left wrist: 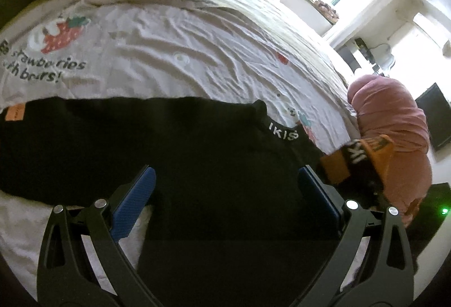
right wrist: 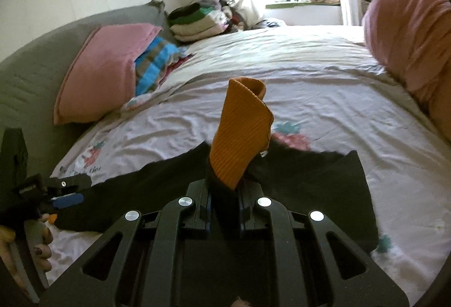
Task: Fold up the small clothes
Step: 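Lift the sleeve with the right tool and carry it across the shirt back, then grasp the orange cuff with the left tool while the right tool releases it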
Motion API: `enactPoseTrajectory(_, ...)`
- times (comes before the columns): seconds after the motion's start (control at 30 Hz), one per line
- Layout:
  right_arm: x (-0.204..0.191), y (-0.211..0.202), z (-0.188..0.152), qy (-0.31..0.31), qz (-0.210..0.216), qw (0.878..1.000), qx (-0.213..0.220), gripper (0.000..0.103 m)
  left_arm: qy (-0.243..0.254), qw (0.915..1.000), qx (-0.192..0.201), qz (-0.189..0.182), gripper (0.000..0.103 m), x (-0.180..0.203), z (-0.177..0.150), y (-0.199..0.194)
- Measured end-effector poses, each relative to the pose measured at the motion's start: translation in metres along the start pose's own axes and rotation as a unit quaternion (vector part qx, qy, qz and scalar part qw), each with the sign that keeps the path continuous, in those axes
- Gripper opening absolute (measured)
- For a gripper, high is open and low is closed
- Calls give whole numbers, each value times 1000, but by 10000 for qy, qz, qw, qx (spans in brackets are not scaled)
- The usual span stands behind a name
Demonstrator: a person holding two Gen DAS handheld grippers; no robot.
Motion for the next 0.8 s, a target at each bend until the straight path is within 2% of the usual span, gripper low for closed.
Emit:
enactPoseTrajectory(0.13, -28, 22, -9, -169, 174, 9996, -155, 12, -219, 9989, -159, -382, 95, -4, -2, 7)
enactPoseTrajectory(0.27, -49, 37, -19, -320, 356, 9983, -341, 17, -464, 9960, -348, -675, 94, -10, -7, 17)
enactPoseTrajectory(0.4, -64, 39, -30, -407, 770, 9951, -466, 38, -607, 9945, -400, -759, 94, -19, -8, 25)
enactPoseTrajectory(0.53, -73, 28, -42, -654, 999, 9917, -472, 49, -696, 9919, -489, -942, 92, -23, -10, 36)
enactPoseTrajectory(0.63, -67, 24, -50, -714, 862, 9920, -591, 49, -554, 9917, -674, -944, 79, -19, -18, 48)
enactPoseTrajectory(0.7, -56, 25, -56, -803, 574, 9926, -705, 49, -453, 9920, -780, -882, 62, -18, -24, 56)
enactPoseTrajectory(0.73, -49, 25, -60, -887, 309, 9925, -781, 49, -364, 9927, -842, -779, 59, -17, -28, 62)
enactPoseTrajectory(0.8, -37, 26, -66, -932, 45, 9917, -880, 49, -191, 9938, -933, -569, 54, -14, -36, 71)
Point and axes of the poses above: each gripper's, at about its wrist camera, not at the fingertips, and y roughly the way its jaws point, x to its right, z to its top, the point moved 5 cm from there along y, roughly the way its jaws point, and after that the axes turned 5 degrees about -y, right-handed, at the moved point
